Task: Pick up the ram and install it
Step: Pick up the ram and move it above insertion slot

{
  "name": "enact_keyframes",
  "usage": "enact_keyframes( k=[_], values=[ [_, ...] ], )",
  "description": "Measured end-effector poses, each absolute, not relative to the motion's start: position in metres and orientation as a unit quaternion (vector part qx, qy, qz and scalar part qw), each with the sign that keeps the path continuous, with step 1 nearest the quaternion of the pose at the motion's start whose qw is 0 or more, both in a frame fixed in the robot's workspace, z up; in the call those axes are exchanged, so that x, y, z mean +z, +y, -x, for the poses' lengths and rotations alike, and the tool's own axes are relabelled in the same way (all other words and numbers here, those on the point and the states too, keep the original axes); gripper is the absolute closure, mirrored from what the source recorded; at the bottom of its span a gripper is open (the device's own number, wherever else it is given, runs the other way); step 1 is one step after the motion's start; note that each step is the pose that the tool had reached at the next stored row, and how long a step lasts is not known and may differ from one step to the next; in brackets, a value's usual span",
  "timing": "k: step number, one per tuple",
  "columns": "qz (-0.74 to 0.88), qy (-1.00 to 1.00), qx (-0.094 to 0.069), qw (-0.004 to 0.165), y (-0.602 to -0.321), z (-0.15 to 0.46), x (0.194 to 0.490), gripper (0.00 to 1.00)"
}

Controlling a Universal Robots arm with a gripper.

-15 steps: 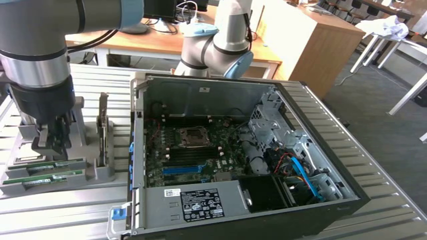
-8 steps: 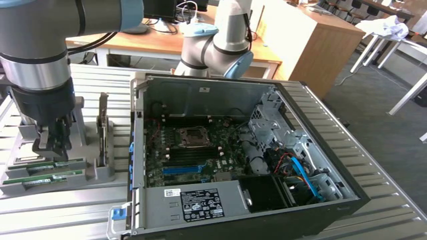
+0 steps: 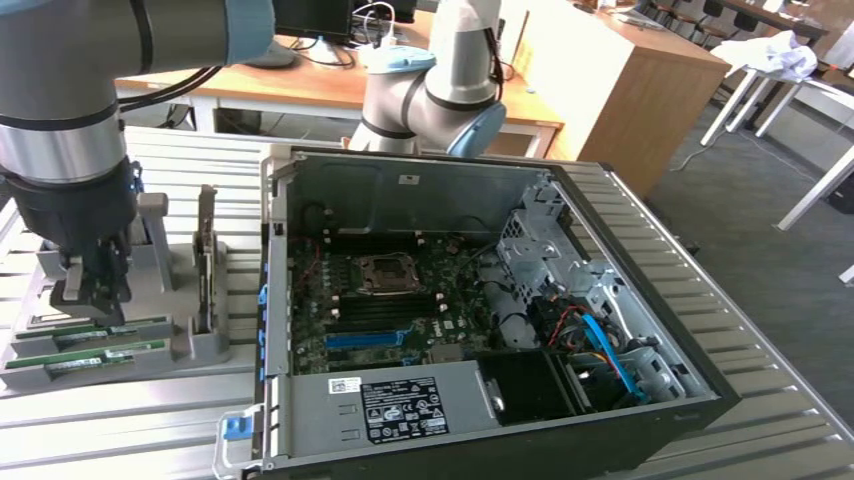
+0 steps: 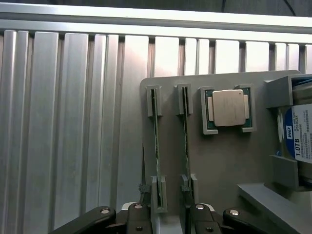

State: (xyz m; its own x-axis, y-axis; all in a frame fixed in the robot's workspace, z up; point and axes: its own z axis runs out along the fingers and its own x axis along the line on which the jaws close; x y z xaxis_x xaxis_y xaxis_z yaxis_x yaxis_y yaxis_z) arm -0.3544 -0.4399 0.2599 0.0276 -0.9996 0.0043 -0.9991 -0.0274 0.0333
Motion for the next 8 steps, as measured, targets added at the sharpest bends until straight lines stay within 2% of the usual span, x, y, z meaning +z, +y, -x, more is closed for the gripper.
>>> enact_keyframes(
  k=[8],
  values=[
    [-0.718, -0.696, -0.01, 0.014, -0.4412, 0.3608, 0.2547, 0.64]
  ],
)
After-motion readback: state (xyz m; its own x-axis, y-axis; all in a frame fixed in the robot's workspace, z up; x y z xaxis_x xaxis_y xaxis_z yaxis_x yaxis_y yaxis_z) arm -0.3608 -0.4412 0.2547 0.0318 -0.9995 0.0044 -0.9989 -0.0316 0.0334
